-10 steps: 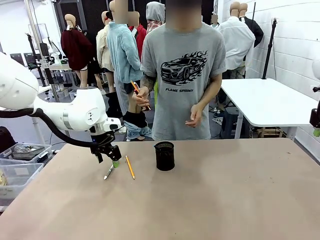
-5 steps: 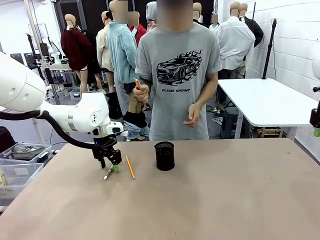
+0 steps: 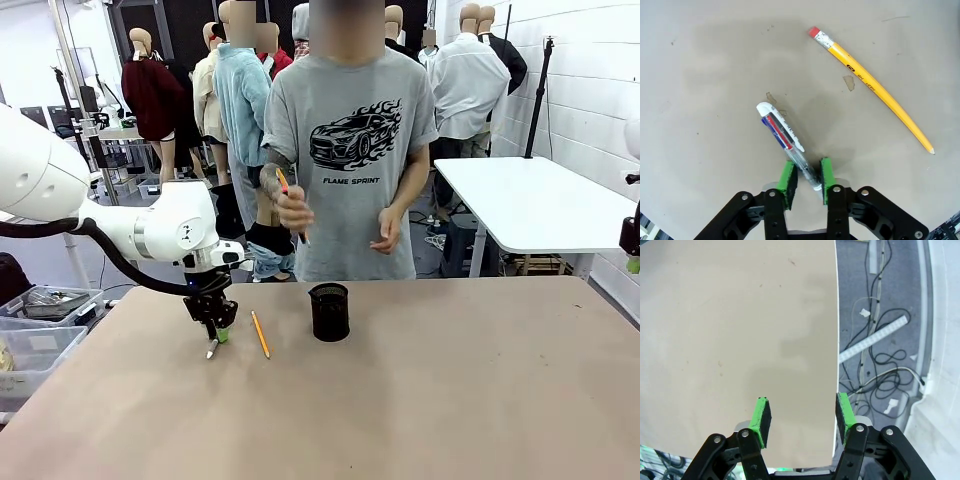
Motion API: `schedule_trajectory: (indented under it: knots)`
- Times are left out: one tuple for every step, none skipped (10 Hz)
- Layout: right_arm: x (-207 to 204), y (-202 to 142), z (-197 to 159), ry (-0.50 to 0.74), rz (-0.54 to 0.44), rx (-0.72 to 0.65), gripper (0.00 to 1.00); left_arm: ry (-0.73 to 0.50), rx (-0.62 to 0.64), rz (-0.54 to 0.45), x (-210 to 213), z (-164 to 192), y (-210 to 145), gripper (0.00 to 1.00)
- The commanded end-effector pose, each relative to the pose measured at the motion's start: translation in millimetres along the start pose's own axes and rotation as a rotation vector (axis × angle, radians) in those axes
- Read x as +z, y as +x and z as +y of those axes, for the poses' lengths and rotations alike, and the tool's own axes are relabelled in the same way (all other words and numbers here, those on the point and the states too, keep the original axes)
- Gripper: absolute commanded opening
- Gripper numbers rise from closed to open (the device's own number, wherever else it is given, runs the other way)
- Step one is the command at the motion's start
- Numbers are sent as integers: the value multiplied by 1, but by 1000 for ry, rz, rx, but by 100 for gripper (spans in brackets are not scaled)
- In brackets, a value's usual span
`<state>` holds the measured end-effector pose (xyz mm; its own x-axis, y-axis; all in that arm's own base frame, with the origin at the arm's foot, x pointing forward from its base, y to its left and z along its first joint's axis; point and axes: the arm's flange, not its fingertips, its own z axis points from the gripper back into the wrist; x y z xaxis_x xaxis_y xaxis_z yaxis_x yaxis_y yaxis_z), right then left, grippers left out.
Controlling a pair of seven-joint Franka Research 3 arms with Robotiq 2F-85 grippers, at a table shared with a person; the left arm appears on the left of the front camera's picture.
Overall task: Place the pens into the pen holder.
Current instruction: Pick up a writing instrument from the table and place it into the Pen holder.
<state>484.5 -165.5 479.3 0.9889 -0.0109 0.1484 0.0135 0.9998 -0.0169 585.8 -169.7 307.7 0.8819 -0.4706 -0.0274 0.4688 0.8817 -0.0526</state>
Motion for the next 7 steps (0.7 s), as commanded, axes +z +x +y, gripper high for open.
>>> schedule_trajectory:
  knots:
    - [-3, -2, 0, -1, -17, 14, 66, 0, -39, 66, -14, -12, 5, 0]
    - [-3, -2, 0, -1, -17, 14, 66, 3, -68, 80, -18, -18, 7, 0]
    - [-3, -2, 0, -1, -17, 14, 66, 11, -82, 92, -21, -21, 8, 0]
    - [-3, -2, 0, -1, -17, 14, 66, 10, -98, 92, -18, -22, 7, 0]
    - [-3, -2, 0, -1, -17, 14, 66, -25, -134, 42, -4, -17, 2, 0]
    - [-3, -2, 0, -1, -17, 14, 66, -22, -149, -36, 13, -8, -3, 0]
    - [-3, -2, 0, -1, -17, 14, 66, -27, -157, -73, 23, -4, -7, 0]
